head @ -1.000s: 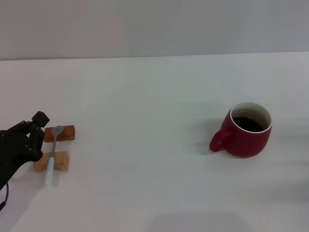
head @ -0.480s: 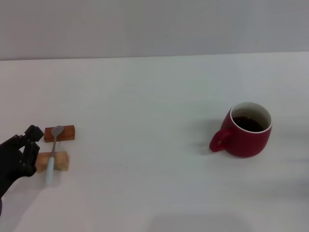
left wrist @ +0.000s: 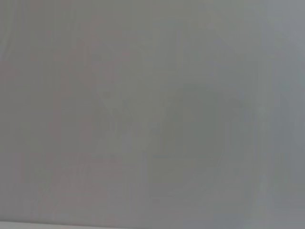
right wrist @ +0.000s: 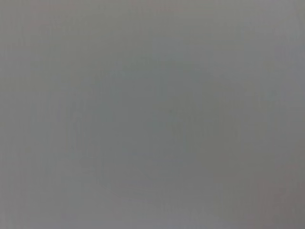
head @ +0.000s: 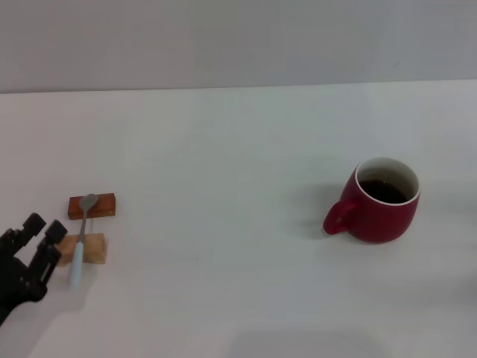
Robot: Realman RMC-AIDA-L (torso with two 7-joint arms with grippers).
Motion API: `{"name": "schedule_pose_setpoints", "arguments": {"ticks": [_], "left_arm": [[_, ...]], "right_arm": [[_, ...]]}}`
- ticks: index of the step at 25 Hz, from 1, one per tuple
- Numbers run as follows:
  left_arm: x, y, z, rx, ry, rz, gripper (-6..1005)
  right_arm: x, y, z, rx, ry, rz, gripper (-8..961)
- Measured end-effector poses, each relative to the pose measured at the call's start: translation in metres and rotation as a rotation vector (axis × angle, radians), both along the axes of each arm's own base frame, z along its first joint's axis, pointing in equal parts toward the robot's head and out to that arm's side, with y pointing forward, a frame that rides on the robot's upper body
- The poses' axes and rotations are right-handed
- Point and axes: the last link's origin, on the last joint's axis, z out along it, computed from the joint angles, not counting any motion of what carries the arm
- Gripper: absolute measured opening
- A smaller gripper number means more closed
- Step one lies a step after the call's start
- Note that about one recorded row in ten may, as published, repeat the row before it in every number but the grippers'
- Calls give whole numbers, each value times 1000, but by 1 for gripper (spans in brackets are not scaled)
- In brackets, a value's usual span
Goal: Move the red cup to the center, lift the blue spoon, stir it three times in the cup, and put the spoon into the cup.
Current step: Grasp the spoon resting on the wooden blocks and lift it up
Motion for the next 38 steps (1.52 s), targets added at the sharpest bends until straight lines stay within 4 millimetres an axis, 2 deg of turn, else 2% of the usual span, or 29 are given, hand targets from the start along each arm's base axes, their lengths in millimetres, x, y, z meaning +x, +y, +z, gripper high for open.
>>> {"name": "schedule_pose_setpoints", "arguments": {"ticks": [5,14,21,38], "left_arm": [[-1,-9,-8,-1,19,14,356],[-4,-17,-15,-22,5,52,590],[-6,-23,-23,-32,30,72,586],[-8,-20,-32,-72,49,101,584]], "right_arm": [[-1,2,-1,-7,-2,-1,0],[-2,3,-2,-11,-1,1,0],[-3,6,-3,-19,4,-1,-1],[-4,7,-4,-21,2,4,-1]]}}
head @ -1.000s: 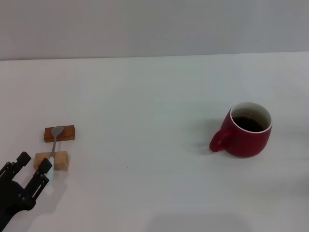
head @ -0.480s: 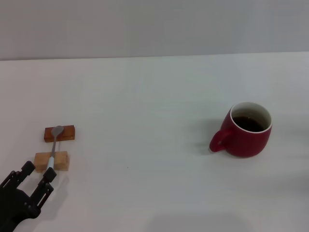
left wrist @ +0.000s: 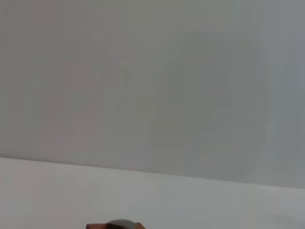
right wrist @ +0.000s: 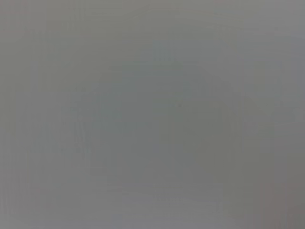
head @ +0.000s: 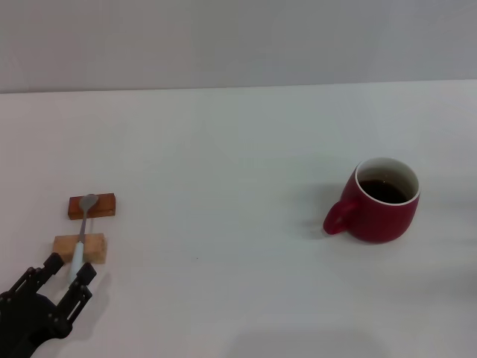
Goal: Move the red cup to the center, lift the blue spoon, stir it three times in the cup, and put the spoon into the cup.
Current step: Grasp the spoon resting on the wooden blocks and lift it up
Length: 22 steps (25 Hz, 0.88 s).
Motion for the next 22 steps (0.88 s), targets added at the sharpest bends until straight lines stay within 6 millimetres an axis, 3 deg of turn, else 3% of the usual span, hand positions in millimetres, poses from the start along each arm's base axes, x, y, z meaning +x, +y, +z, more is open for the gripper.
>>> {"name": "schedule_pose_setpoints", "arguments": {"ticks": [22], "left_arm": [[-5,1,-6,-16,30,44,584]], "right_arm": [[-3,4,0,-4,-2,12,-1]]}}
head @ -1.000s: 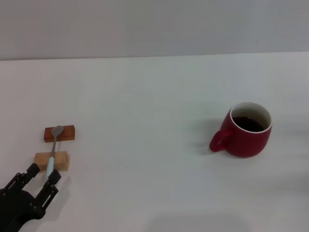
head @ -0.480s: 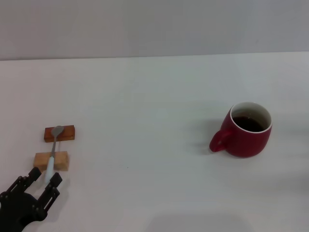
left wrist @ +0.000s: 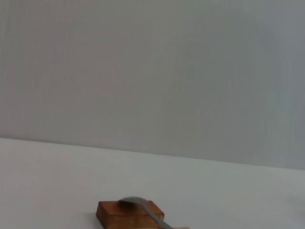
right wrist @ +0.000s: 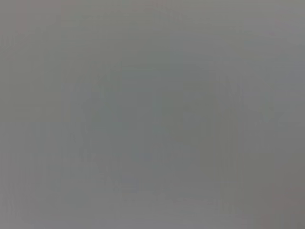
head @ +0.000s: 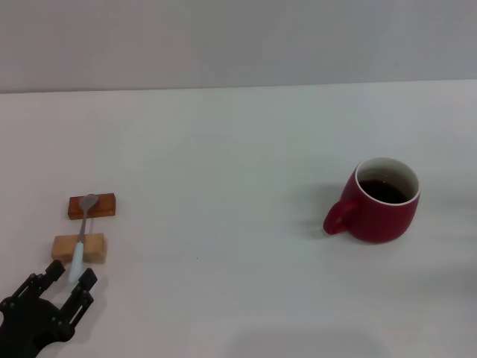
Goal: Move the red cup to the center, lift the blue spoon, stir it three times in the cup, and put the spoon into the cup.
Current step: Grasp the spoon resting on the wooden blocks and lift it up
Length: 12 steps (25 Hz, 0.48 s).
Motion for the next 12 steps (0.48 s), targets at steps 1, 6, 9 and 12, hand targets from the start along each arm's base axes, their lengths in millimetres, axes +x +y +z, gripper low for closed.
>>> {"name": "schedule_pose_setpoints", "arguments": {"ticks": [1,6,9,12], "left_arm": [[0,1,0,-2,1,2,583],[0,2,-2,-7,4,7,582],[0,3,-2,-5,3,8,581],[-1,3,-1,6,0,21,580]], "right_arm": [[0,0,0,0,0,0,0],[0,-1,0,-1,3,-1,0],[1,-2,-1,-1,5,-4,-1],[2,-3,-1,-1,6,-6,-1]]}}
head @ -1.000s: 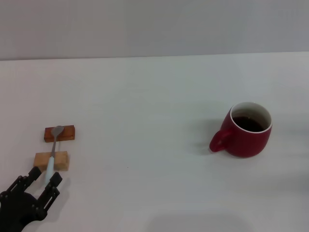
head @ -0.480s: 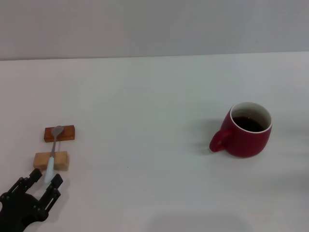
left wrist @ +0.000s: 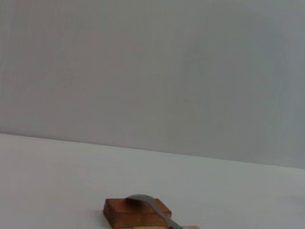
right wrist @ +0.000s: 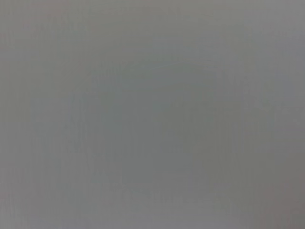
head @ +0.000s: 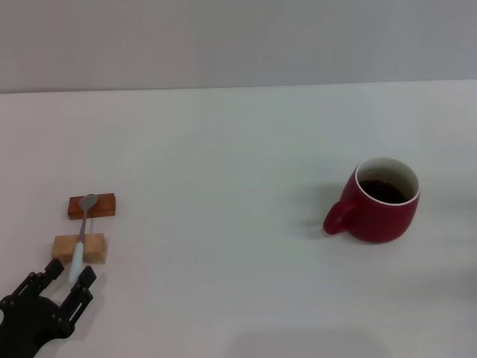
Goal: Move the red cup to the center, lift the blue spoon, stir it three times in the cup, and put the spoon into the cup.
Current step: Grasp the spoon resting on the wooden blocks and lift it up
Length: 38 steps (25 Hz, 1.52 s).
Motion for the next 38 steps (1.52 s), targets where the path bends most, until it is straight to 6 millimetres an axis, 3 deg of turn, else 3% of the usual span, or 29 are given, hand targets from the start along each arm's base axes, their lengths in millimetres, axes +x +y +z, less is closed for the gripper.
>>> {"name": "schedule_pose_setpoints", "arguments": {"ticks": [38], "left_arm": [[-2,4,0,3,5,23,541]], "right_arm": [[1,-2,-1,0,3,-4,-2]]}}
